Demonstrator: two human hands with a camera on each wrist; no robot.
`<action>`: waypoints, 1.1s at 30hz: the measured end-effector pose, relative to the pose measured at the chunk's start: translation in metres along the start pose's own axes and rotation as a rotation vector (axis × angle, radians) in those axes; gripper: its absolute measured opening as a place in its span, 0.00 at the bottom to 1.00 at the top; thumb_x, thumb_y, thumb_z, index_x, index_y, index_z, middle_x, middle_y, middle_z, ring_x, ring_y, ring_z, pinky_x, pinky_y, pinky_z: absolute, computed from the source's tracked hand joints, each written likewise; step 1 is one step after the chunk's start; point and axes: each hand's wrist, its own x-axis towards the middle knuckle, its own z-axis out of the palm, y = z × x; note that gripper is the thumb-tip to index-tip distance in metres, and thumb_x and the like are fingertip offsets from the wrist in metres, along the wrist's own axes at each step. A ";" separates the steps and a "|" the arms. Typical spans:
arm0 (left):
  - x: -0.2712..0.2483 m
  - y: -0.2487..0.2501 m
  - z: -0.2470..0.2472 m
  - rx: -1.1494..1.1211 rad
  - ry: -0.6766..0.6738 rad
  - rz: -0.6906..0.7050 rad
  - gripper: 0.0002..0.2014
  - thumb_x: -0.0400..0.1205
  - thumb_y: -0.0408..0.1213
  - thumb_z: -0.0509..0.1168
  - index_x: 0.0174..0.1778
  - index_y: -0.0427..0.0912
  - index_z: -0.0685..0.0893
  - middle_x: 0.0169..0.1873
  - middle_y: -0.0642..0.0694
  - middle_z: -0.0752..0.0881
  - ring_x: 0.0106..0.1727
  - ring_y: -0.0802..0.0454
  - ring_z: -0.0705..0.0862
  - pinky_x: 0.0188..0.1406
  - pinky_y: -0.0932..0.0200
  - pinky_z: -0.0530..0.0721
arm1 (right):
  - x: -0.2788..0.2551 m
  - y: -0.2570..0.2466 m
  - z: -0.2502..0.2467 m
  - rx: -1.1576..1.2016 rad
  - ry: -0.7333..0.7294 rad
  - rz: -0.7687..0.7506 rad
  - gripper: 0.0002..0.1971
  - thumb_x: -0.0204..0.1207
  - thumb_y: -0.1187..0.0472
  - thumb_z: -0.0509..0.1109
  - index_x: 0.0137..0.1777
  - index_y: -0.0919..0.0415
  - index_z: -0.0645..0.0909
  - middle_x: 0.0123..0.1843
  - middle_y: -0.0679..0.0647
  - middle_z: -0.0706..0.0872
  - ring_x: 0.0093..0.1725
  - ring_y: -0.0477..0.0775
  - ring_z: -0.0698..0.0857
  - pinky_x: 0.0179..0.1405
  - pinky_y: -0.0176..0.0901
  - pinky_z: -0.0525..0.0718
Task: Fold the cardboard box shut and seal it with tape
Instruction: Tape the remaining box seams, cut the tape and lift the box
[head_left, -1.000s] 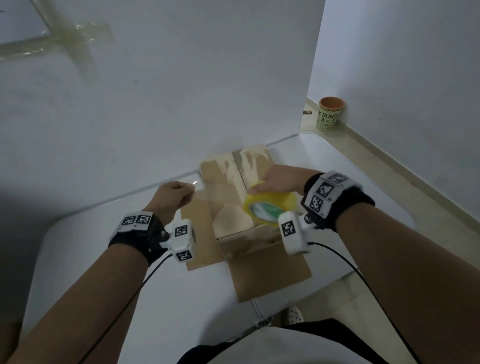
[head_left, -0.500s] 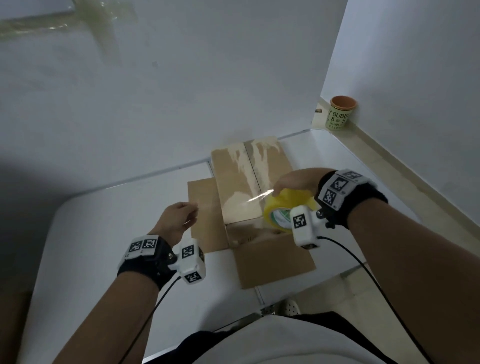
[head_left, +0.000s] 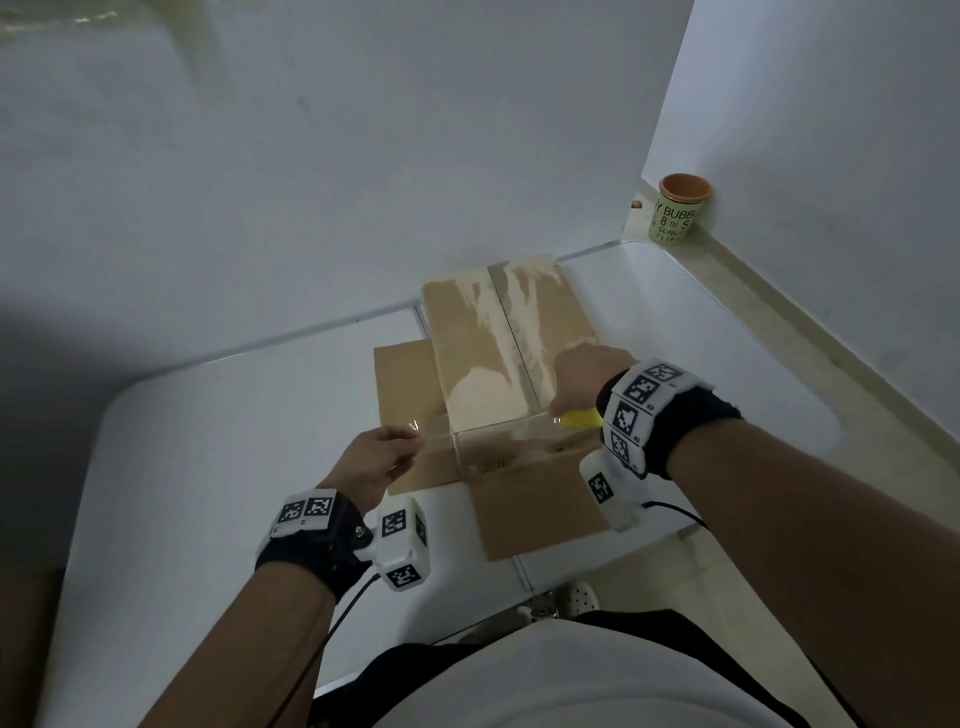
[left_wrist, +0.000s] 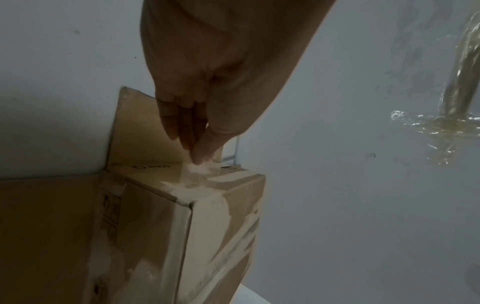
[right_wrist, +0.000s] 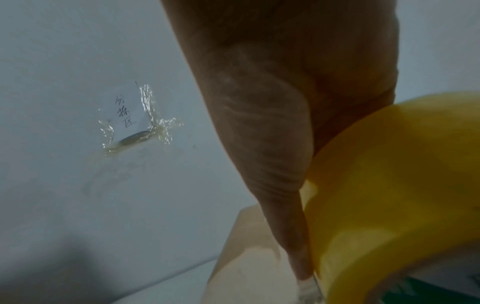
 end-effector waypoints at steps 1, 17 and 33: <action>0.000 -0.001 0.000 0.003 0.000 -0.002 0.09 0.79 0.22 0.68 0.40 0.40 0.81 0.39 0.45 0.84 0.40 0.54 0.82 0.45 0.64 0.81 | 0.002 -0.002 0.002 -0.025 0.000 0.004 0.16 0.79 0.51 0.68 0.54 0.65 0.86 0.44 0.55 0.87 0.36 0.54 0.81 0.25 0.37 0.73; 0.002 -0.012 -0.001 -0.004 0.006 -0.032 0.06 0.78 0.29 0.71 0.46 0.43 0.83 0.39 0.47 0.83 0.42 0.55 0.81 0.54 0.59 0.79 | 0.032 -0.025 0.022 -0.097 0.078 0.020 0.17 0.81 0.61 0.59 0.28 0.59 0.69 0.29 0.52 0.73 0.26 0.49 0.71 0.36 0.43 0.74; -0.003 -0.010 -0.008 0.036 -0.023 -0.024 0.05 0.78 0.31 0.71 0.46 0.45 0.87 0.43 0.48 0.85 0.45 0.55 0.80 0.55 0.58 0.78 | 0.042 -0.043 0.028 -0.245 0.060 0.013 0.13 0.85 0.63 0.56 0.41 0.60 0.78 0.30 0.57 0.69 0.28 0.55 0.70 0.39 0.43 0.72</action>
